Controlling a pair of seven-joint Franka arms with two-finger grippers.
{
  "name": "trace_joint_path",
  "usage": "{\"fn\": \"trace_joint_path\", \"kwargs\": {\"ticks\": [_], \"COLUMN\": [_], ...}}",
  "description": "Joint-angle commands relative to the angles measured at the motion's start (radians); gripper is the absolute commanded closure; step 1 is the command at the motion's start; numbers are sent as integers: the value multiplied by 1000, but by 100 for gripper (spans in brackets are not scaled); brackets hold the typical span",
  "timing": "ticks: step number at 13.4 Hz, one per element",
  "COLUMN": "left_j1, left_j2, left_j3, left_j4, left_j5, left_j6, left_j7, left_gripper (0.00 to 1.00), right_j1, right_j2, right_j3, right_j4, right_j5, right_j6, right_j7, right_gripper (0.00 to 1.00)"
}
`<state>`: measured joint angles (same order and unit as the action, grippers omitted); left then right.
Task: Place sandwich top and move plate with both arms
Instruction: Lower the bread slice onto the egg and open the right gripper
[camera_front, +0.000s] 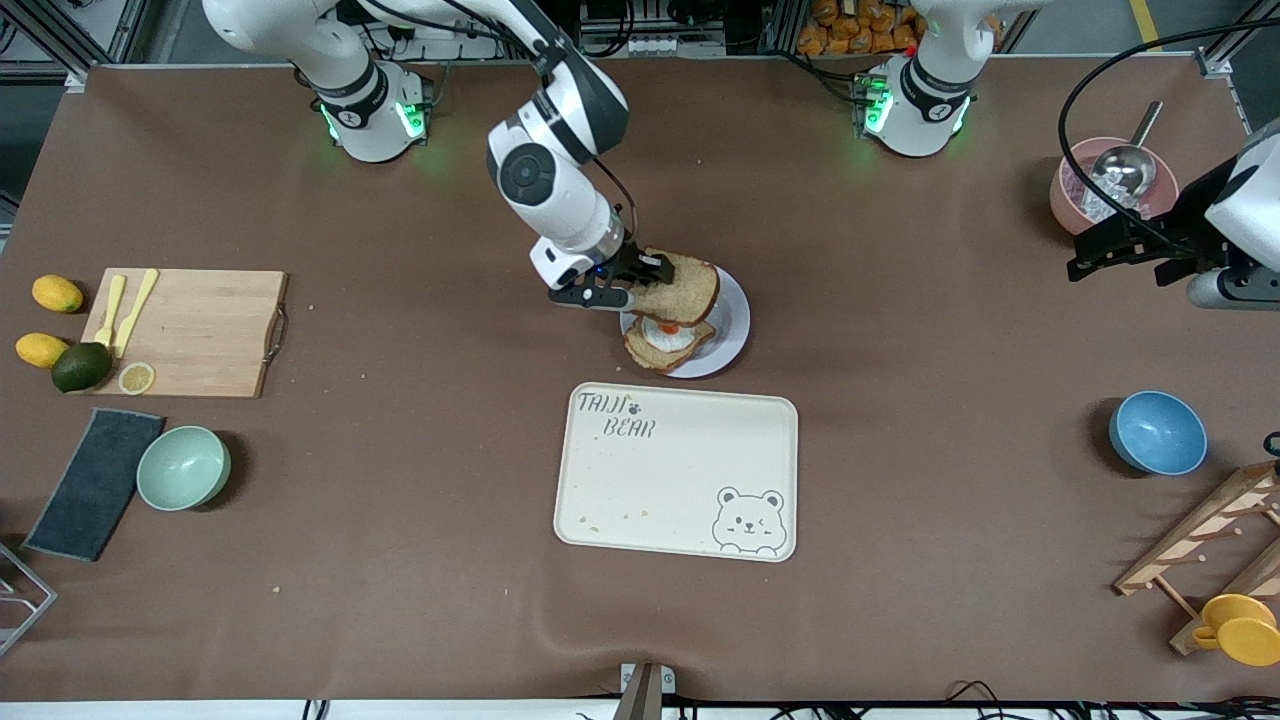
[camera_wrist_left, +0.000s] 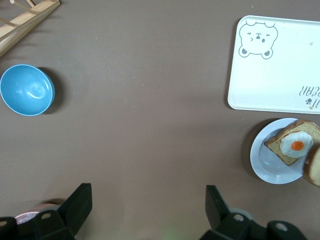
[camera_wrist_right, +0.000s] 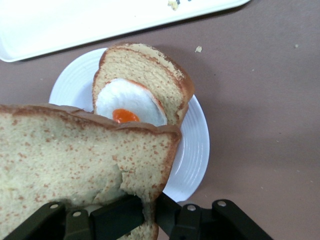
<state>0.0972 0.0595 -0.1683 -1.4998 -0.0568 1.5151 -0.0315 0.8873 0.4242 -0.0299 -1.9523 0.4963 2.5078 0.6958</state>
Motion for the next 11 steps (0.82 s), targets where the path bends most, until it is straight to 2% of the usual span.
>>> {"fn": "trace_joint_path", "kwargs": {"ticks": [1, 3, 6, 7, 8, 10, 11], "left_j1": [4, 4, 4, 4, 4, 4, 4], "left_j2": [-15, -15, -12, -12, -12, -10, -10], "left_j3": [-5, -5, -7, -7, -7, -7, -7], "left_j4": [-14, -14, -16, -17, -19, -20, -20], "left_j5": [21, 21, 21, 21, 21, 21, 21], "left_j6": [4, 4, 4, 4, 4, 4, 4], "left_j7": [-4, -5, -4, -4, -4, -5, -5], "left_gripper": [0, 0, 0, 0, 0, 0, 0], "right_j1": [22, 21, 21, 21, 21, 25, 30], "right_j2": [74, 100, 110, 113, 113, 113, 114], "right_j3": [-16, -16, -16, -16, -16, -16, -16], "right_j4": [101, 127, 124, 122, 121, 118, 118], "right_j5": [-119, -171, -176, -176, -177, -176, -177], "right_j6": [-10, -18, -24, -26, -26, -35, -35], "right_j7": [147, 217, 220, 221, 222, 229, 249], "right_gripper": [100, 100, 98, 92, 91, 80, 65]}}
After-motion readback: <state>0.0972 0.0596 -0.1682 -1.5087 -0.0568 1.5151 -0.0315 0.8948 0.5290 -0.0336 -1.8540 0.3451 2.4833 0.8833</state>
